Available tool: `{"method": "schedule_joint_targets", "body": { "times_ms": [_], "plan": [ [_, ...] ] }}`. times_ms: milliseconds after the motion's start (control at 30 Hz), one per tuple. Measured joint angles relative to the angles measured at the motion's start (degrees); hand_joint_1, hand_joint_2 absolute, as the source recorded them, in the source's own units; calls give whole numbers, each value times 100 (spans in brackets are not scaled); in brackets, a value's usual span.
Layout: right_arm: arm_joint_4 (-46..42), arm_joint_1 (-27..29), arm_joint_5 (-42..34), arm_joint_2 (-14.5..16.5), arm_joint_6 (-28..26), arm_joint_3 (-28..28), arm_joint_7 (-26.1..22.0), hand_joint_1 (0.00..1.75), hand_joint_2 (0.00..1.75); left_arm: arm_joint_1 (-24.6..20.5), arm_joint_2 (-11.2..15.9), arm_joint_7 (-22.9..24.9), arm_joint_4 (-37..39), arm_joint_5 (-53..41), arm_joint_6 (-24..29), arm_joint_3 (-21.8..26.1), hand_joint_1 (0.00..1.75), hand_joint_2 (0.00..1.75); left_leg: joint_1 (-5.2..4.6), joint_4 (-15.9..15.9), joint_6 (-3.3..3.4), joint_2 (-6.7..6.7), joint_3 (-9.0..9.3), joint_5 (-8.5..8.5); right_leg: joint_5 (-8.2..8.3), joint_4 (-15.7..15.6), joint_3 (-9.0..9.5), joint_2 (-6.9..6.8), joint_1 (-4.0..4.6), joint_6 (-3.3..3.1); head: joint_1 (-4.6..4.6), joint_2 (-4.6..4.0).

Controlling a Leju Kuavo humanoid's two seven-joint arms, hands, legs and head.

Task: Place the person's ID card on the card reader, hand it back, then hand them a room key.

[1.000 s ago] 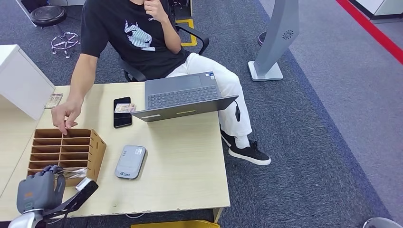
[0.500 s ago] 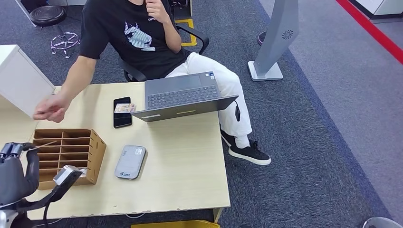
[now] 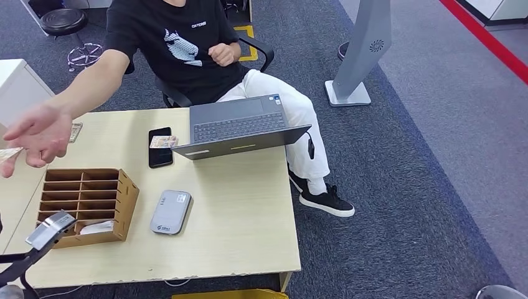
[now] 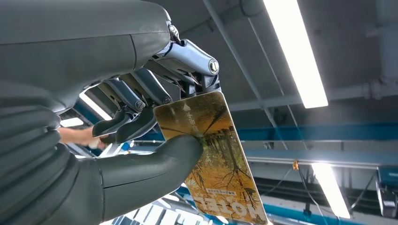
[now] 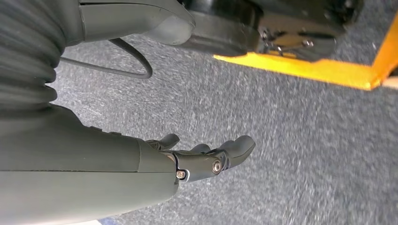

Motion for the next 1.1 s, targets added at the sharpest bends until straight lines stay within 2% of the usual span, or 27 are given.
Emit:
{"method": "schedule_joint_targets", "body": {
  "times_ms": [167,300,467,600,767,900,1100],
  "plan": [
    [33,-73,237,-2,426,-119,-165,0,175,-518,79,37,261,-182,-398,20,175,175,-1,0,-3,-11,-1,8,4,0,-2,-5,1,1,1,-1],
    [254,-292,532,-2,629,-301,-441,0,175,-1264,109,232,1159,-278,-702,-3,175,175,-1,1,-7,-10,0,17,18,-1,-3,-6,1,-3,0,0],
    [629,-529,790,-2,662,-535,-714,0,175,-2101,80,461,2310,-413,-743,-215,175,175,-1,1,-7,-16,0,26,25,0,0,-10,0,-4,2,0],
    [785,-565,852,-2,662,-660,-791,0,175,-2426,38,560,2821,-461,-794,-380,175,175,-1,1,-7,-14,-3,26,26,0,-2,-9,0,-5,0,-1],
    [903,-600,999,-2,662,-810,-869,0,175,-2555,-14,585,3105,-465,-733,-512,175,175,-1,1,-8,-10,-3,26,26,0,-5,-4,0,-6,1,-1],
    [976,-619,1115,-2,662,-916,-909,0,175,-2562,-37,586,3209,-398,-697,-531,0,175,-1,1,-10,0,-3,24,26,1,-9,6,0,-6,1,-1],
    [992,-618,1162,-2,662,-949,-874,0,175,-2543,-62,621,3248,-279,-727,-533,0,175,-1,0,-8,0,-8,21,25,1,-11,5,0,-5,0,-1]
  ]
}}
